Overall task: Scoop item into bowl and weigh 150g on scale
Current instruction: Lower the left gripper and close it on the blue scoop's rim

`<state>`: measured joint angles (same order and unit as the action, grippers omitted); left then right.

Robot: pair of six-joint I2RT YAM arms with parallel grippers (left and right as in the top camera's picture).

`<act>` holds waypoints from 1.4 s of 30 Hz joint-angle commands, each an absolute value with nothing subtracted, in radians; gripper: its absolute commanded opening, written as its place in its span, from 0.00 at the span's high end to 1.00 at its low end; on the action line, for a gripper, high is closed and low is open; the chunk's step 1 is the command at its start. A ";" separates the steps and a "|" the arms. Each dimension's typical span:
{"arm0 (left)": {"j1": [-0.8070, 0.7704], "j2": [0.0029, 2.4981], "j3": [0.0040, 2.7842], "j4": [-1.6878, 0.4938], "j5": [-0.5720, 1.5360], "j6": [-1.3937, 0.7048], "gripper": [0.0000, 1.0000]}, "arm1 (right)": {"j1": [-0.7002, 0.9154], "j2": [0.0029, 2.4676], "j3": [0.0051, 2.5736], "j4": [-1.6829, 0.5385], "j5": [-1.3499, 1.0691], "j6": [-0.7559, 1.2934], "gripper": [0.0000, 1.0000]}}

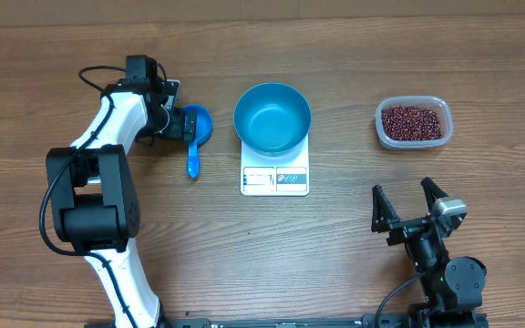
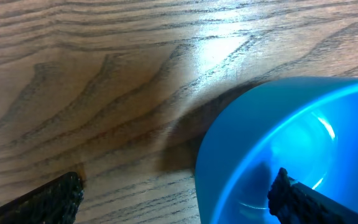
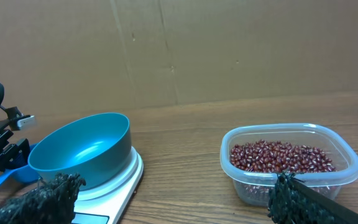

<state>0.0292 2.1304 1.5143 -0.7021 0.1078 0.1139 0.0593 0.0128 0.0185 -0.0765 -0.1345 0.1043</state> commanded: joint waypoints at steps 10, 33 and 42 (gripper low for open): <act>0.026 2.140 1.507 -0.686 0.101 0.104 0.01 | 0.062 0.003 0.008 -0.073 -0.143 0.107 0.00; 0.026 2.140 1.507 -0.675 0.101 0.104 0.00 | 0.062 0.003 0.008 -0.073 -0.143 0.107 0.00; 0.026 2.140 1.507 -0.676 0.101 0.104 0.21 | 0.062 0.003 0.008 -0.073 -0.142 0.107 0.00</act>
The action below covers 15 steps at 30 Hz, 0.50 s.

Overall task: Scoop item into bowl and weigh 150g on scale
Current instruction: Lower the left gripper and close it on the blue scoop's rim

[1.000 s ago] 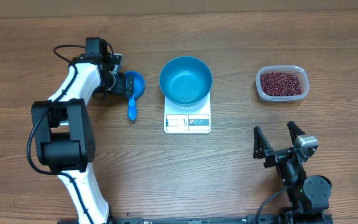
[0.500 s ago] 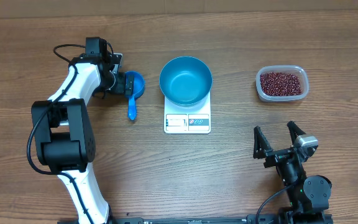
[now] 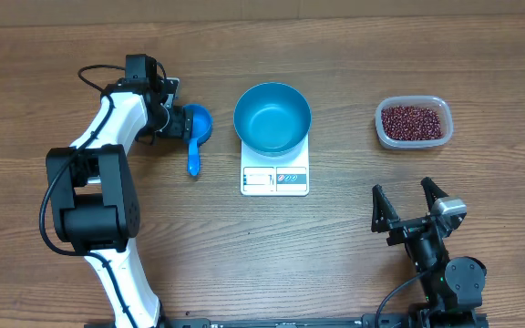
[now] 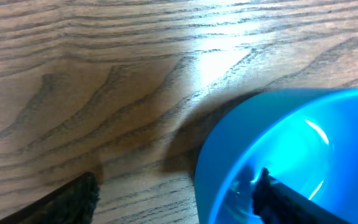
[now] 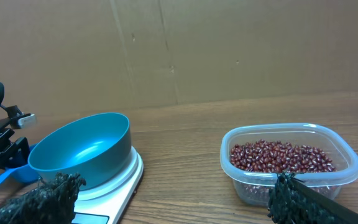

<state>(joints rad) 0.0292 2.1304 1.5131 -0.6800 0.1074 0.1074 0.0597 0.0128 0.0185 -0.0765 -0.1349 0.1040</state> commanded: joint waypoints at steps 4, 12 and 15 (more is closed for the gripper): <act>0.026 2.140 1.507 -0.675 0.101 0.104 0.35 | 0.062 0.003 0.008 -0.073 -0.142 0.107 0.00; 0.026 2.140 1.507 -0.676 0.101 0.104 0.64 | 0.062 0.003 0.008 -0.073 -0.142 0.107 0.00; 0.026 2.140 1.507 -0.675 0.101 0.104 0.79 | 0.062 0.003 0.008 -0.073 -0.142 0.107 0.00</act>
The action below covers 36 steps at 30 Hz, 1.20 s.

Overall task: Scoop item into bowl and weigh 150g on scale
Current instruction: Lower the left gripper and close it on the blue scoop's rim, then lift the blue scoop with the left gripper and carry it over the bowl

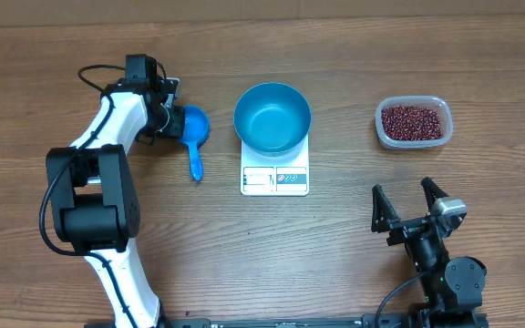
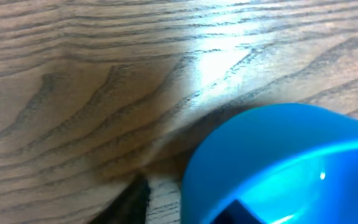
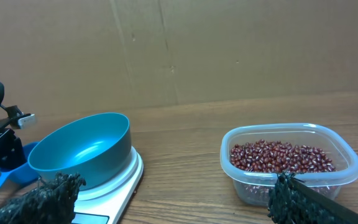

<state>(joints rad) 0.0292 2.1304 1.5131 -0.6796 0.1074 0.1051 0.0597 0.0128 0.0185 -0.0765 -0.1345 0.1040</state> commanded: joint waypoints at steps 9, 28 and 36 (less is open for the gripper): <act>0.026 2.140 1.507 -0.676 0.101 0.104 0.96 | 0.062 0.003 0.008 -0.073 -0.142 0.107 0.00; 0.026 2.085 1.978 -0.978 0.067 0.040 0.96 | 0.062 0.003 0.008 -0.073 -0.142 0.107 0.00; 0.023 2.060 2.260 -1.291 0.098 -0.266 0.96 | 0.062 0.003 0.008 -0.073 -0.142 0.107 0.00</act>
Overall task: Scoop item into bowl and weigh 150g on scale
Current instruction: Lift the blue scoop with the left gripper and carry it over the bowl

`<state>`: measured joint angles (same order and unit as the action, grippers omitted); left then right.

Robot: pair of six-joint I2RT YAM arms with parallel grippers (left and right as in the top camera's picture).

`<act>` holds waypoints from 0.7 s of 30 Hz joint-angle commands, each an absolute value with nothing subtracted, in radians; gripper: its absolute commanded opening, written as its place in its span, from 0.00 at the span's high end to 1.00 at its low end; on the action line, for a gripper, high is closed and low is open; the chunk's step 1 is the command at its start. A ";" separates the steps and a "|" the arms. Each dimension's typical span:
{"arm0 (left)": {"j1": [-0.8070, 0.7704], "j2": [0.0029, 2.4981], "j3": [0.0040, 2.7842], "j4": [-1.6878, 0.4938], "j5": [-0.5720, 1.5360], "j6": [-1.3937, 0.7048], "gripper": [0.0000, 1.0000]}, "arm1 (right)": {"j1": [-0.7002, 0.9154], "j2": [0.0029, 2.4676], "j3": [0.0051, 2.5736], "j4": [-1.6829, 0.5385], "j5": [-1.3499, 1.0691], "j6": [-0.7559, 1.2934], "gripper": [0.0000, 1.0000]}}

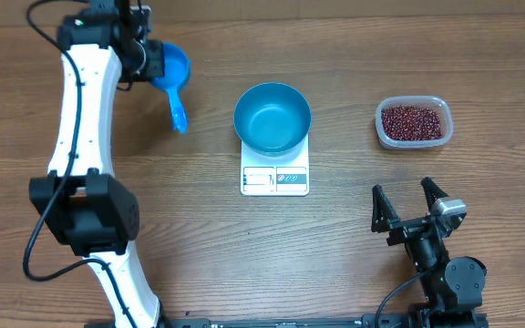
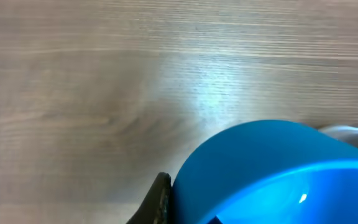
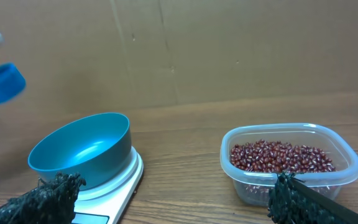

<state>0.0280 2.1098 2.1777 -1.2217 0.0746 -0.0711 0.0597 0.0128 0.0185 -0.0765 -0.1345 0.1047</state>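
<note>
My left gripper is shut on the cup rim of the blue scoop and holds it in the air at the far left, its handle hanging toward the table. In the left wrist view the scoop fills the lower right, with one finger pressed against its outer wall and the other hidden. The empty blue bowl stands on the white scale. A clear tub of red beans sits to the right. My right gripper stands open at the near right, holding nothing.
The right wrist view shows the bowl on the scale, the bean tub, the raised scoop at far left, and a cardboard wall behind the table.
The left gripper, shut on the scoop at table level left of the bowl, now holds it lifted well above the table and farther back. The right arm has not moved.
The left jaws first stood open astride the scoop's cup rim as it lay on the table. They were narrower at the following moment, then shut on the rim with the scoop turned slightly. Now the scoop hangs in the air.
</note>
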 commanded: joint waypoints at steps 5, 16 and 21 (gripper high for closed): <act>0.023 2.054 2.302 -1.486 0.231 -0.481 0.96 | 0.062 0.003 0.008 -0.073 -0.142 0.107 0.00; -0.081 2.054 2.301 -1.690 -0.007 -0.949 0.96 | 0.062 0.003 0.008 -0.073 -0.142 0.107 0.00; -0.220 2.054 2.301 -1.669 -0.105 -0.950 0.96 | 0.062 0.003 0.008 -0.073 -0.143 0.107 0.00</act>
<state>-0.1478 2.0682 2.2841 -1.6772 0.0002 -0.8841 0.0597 0.0128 0.0185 -0.0761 -0.1349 0.1040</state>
